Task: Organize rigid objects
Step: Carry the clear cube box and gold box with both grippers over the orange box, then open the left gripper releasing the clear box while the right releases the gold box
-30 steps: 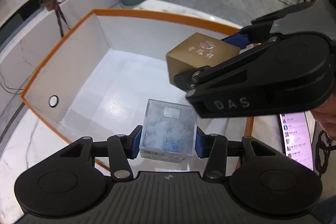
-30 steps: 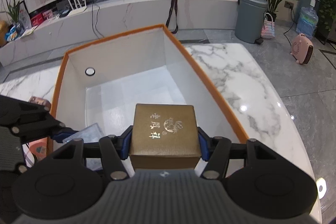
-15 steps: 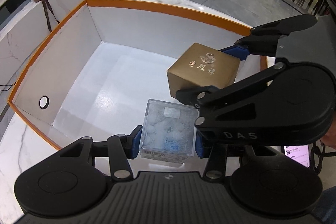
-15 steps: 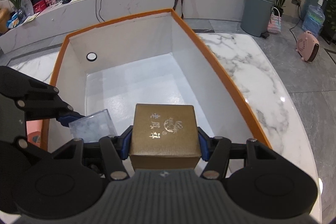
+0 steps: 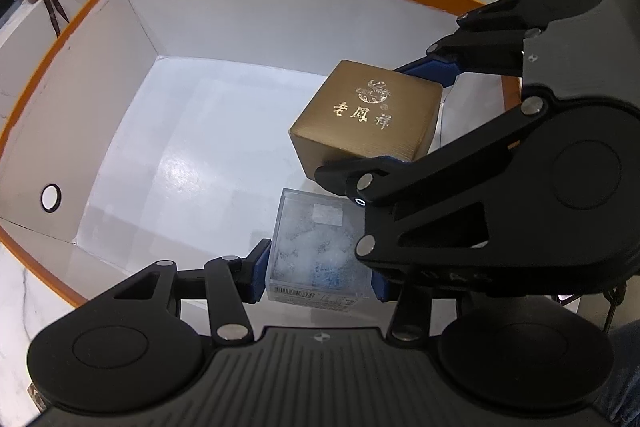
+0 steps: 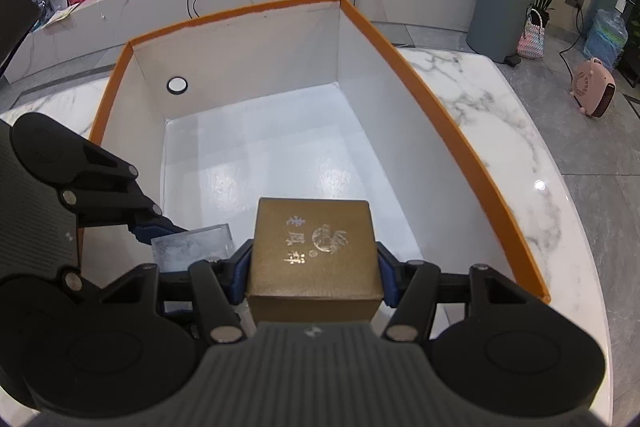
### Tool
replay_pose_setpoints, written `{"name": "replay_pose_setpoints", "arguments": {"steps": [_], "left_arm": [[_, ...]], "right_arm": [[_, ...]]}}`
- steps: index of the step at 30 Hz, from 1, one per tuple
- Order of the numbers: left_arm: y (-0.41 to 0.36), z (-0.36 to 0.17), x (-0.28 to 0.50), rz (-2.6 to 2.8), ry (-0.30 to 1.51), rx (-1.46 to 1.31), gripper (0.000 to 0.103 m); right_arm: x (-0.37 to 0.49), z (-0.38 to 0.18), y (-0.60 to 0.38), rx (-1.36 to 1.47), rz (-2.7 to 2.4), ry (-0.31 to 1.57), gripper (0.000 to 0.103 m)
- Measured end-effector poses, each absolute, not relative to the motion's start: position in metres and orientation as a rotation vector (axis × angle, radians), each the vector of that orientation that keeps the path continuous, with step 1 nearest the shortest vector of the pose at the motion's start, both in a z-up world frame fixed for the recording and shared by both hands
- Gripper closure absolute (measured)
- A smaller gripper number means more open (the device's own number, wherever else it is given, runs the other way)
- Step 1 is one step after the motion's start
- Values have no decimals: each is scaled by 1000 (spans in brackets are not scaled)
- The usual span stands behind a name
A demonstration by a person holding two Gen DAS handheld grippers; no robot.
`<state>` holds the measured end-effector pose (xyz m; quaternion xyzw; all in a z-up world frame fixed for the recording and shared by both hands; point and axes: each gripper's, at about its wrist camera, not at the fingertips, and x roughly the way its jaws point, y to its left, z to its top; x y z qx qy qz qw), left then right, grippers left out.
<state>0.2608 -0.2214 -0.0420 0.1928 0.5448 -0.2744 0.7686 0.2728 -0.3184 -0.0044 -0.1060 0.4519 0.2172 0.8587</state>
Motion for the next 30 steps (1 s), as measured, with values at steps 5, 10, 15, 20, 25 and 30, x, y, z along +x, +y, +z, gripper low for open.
{"name": "replay_pose_setpoints", "arguments": {"steps": [5, 10, 15, 20, 25, 30], "left_arm": [[-222, -50, 262, -611, 1197, 413, 48], [-224, -58, 261, -633, 1212, 430, 48], [-225, -61, 260, -651, 1217, 446, 48], [-229, -64, 258, -646, 1219, 494, 47], [-230, -65, 258, -625, 1216, 517, 41], [-228, -65, 259, -615, 1211, 507, 40]], "right_arm": [[274, -8, -316, -233, 452, 962, 42], [275, -12, -314, -243, 458, 986, 42], [276, -17, -313, -255, 455, 1014, 42], [276, -21, -311, -274, 449, 1037, 42], [277, -22, -310, -283, 441, 1043, 42], [276, -21, -310, -291, 432, 1041, 42]]}}
